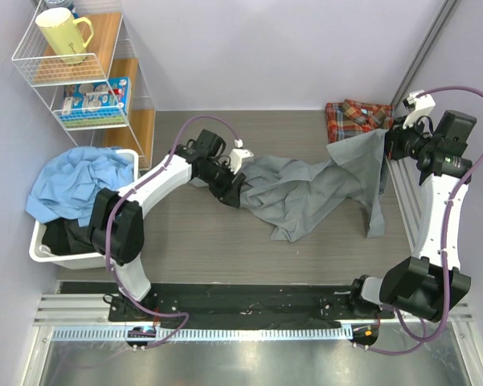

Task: Fold and stack the long sleeve shirts
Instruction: Flatten the shirt out

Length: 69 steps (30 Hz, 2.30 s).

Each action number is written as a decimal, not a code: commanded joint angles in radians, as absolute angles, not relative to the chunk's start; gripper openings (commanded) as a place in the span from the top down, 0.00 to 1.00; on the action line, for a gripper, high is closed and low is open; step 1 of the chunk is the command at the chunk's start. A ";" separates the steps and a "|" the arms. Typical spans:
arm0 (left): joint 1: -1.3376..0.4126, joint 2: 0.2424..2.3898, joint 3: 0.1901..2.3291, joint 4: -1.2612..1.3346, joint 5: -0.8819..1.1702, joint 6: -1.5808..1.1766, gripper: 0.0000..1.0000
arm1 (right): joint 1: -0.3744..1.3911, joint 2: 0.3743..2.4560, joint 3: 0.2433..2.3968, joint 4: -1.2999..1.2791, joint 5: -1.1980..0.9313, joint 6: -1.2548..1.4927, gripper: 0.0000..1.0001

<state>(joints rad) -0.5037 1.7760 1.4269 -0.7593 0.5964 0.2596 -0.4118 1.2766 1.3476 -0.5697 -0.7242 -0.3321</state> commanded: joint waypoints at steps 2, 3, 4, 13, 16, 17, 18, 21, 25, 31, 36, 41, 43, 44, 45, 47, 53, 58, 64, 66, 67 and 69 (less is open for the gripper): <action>-0.508 1.688 1.330 -0.559 0.718 0.281 0.39 | -0.411 1.278 1.354 -0.563 -0.749 -0.348 0.99; -0.509 1.684 1.313 -0.534 0.730 0.290 0.38 | -0.411 1.278 1.355 -0.563 -0.749 -0.348 0.99; -0.509 1.683 1.292 -0.508 0.738 0.304 0.38 | -0.411 1.279 1.355 -0.564 -0.750 -0.347 0.99; -0.488 1.716 1.230 -0.367 0.738 0.402 0.41 | -0.411 1.290 1.356 -0.564 -0.753 -0.347 0.99; -0.483 1.733 1.236 -0.341 0.762 0.403 0.41 | -0.411 1.296 1.356 -0.563 -0.755 -0.347 0.99; -0.483 1.739 1.238 -0.325 0.782 0.391 0.41 | -0.411 1.298 1.356 -0.563 -0.755 -0.344 0.99; -0.483 1.744 1.244 -0.324 0.794 0.390 0.41 | -0.411 1.302 1.358 -0.564 -0.755 -0.344 0.99; -0.482 1.747 1.261 -0.328 0.807 0.394 0.41 | -0.413 1.308 1.361 -0.563 -0.756 -0.341 0.99; -0.480 1.747 1.270 -0.362 0.848 0.425 0.41 | -0.413 1.321 1.367 -0.563 -0.762 -0.334 0.99; -0.480 1.778 1.224 -0.419 0.827 0.449 0.57 | -0.413 1.322 1.373 -0.561 -0.744 -0.328 0.99; -0.482 1.767 1.169 -0.336 0.836 0.373 0.80 | -0.411 1.321 1.370 -0.552 -0.749 -0.318 0.99; -0.471 1.741 1.192 -0.253 0.757 0.250 1.00 | -0.411 1.324 1.387 -0.546 -0.749 -0.298 0.99; -0.443 1.730 1.239 -0.285 0.736 0.198 1.00 | -0.413 1.321 1.400 -0.535 -0.750 -0.276 0.99; -0.431 1.727 1.308 -0.335 0.718 0.187 1.00 | -0.413 1.319 1.407 -0.528 -0.749 -0.261 0.99; -0.407 1.724 1.348 -0.368 0.703 0.180 1.00 | -0.411 1.318 1.420 -0.502 -0.741 -0.246 0.99; -0.387 1.723 1.451 -0.438 0.605 0.164 1.00 | -0.411 1.319 1.439 -0.460 -0.727 -0.174 0.99; -0.305 1.743 1.911 -0.632 0.395 0.133 1.00 | -0.411 1.365 1.604 -0.103 -0.604 0.176 0.99; -0.305 1.706 2.138 -0.713 0.232 0.205 1.00 | -0.413 1.422 1.839 -0.029 -0.604 0.325 0.99; -0.305 1.439 2.014 -0.620 0.166 0.236 1.00 | -0.413 1.290 1.876 -0.043 -0.592 0.281 0.99; -0.305 1.341 1.988 -0.614 0.135 0.245 1.00 | -0.411 1.169 1.824 -0.049 -0.507 0.229 0.99; -0.305 1.307 1.973 -0.608 0.102 0.258 1.00 | -0.411 1.128 1.804 -0.049 -0.468 0.172 0.99; -0.305 1.202 1.913 -0.578 0.077 0.268 1.00 | -0.411 1.013 1.766 -0.054 -0.328 0.121 0.99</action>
